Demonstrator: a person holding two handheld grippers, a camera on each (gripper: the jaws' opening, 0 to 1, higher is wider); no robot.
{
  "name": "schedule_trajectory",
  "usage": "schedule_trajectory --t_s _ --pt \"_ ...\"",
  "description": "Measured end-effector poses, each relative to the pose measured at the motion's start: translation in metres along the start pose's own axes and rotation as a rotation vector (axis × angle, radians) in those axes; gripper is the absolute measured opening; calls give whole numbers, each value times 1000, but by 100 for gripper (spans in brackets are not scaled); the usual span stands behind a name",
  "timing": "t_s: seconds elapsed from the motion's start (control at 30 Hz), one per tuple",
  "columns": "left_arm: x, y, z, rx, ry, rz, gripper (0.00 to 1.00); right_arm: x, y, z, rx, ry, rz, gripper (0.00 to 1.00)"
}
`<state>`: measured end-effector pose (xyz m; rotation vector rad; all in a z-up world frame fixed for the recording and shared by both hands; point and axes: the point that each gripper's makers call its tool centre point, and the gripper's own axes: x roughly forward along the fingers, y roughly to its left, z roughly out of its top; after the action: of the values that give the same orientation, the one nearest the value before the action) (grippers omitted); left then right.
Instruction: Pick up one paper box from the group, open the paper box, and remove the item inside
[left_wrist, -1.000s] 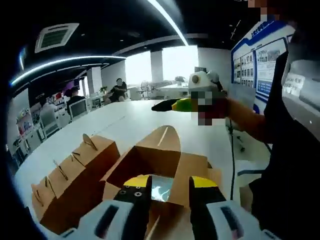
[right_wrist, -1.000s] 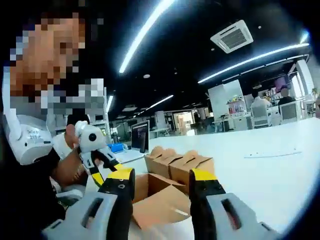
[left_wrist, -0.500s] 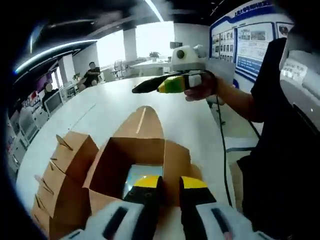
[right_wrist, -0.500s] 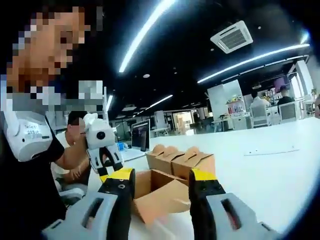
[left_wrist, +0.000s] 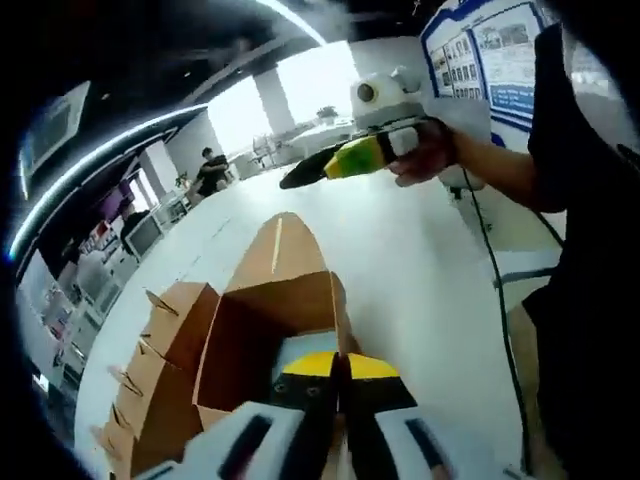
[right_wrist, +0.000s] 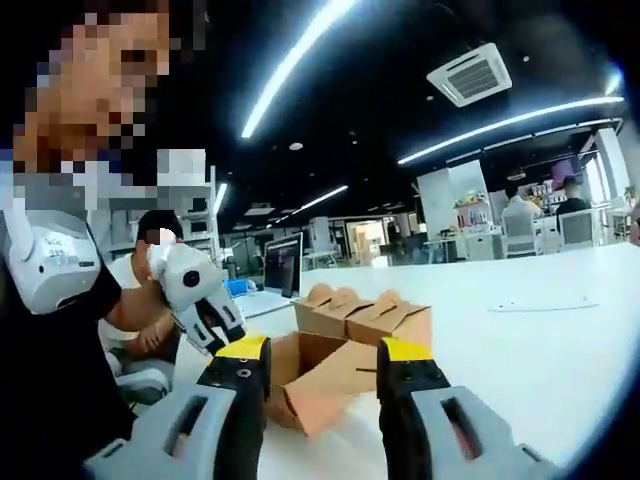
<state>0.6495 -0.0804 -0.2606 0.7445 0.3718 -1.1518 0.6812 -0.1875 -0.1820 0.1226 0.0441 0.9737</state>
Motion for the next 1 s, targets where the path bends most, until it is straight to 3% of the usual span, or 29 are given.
schedule_trajectory --t_s 0.13,0.27,0.4,0.47,0.6,0.63,0.77,0.93,1.0 --pt "-3 -13 -1 64 8 33 4 -1 -1 -1 4 3 -8 43" --pt "-5 -8 -6 112 30 104 4 -1 1 1 -3 3 -6 43" --pt "-8 2 -15 264 108 216 3 -1 3 3 -9 0 -6 43" --pt "-11 6 -22 387 187 315 3 -1 3 5 -9 -2 -9 43" --pt "-10 2 -21 517 240 390 3 -1 3 7 -18 -2 -13 42" --pt "-8 1 -22 544 251 394 3 -1 3 7 -20 -2 -13 42" --pt "14 -22 -50 649 335 318 3 5 7 -1 -32 34 -4 42" --pt "6 -13 -36 518 257 362 3 13 22 -5 -85 69 31 42" --pt "1 -3 -33 514 254 368 3 15 28 -4 -112 71 45 41"
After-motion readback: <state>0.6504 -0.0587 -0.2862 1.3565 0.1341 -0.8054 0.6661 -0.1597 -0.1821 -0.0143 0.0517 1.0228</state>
